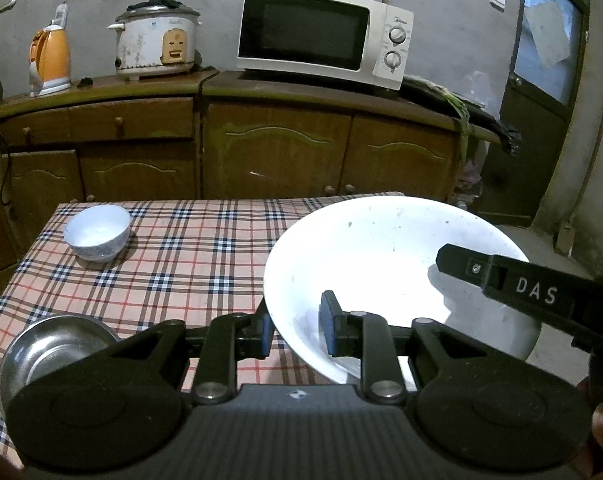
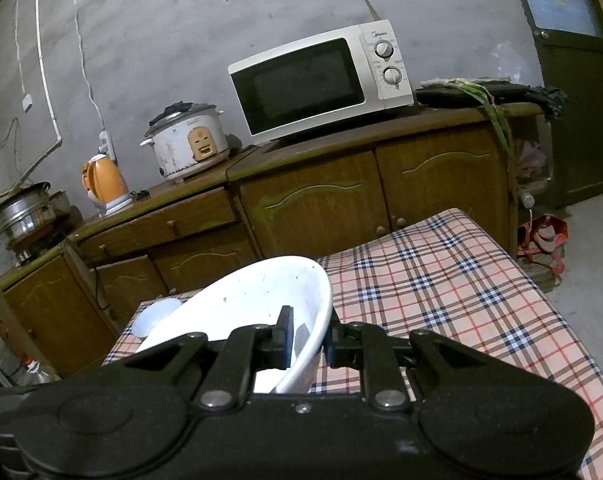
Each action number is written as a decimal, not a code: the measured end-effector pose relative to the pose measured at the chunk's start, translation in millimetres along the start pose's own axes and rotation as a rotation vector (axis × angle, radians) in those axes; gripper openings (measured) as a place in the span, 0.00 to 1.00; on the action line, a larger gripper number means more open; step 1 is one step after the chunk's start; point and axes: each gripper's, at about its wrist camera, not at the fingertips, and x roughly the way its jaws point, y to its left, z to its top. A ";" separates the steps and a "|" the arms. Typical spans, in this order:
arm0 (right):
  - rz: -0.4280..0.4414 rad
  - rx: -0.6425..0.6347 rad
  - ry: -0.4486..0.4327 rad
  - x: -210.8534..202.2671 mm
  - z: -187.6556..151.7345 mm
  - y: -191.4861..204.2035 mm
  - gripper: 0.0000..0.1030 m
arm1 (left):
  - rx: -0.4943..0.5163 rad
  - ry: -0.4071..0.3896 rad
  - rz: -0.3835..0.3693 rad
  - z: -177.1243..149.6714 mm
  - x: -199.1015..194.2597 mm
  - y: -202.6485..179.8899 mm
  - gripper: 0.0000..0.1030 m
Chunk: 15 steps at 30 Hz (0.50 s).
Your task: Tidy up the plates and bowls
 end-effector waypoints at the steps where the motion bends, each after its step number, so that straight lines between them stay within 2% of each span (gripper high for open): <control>1: -0.001 0.001 -0.001 -0.3 -0.5 0.3 0.20 | -0.001 0.002 -0.002 -0.4 0.0 -0.2 0.24; 15: -0.020 0.007 -0.003 -7.5 -7.5 -4.8 0.20 | 0.003 0.017 -0.022 -6.9 -1.0 -7.2 0.24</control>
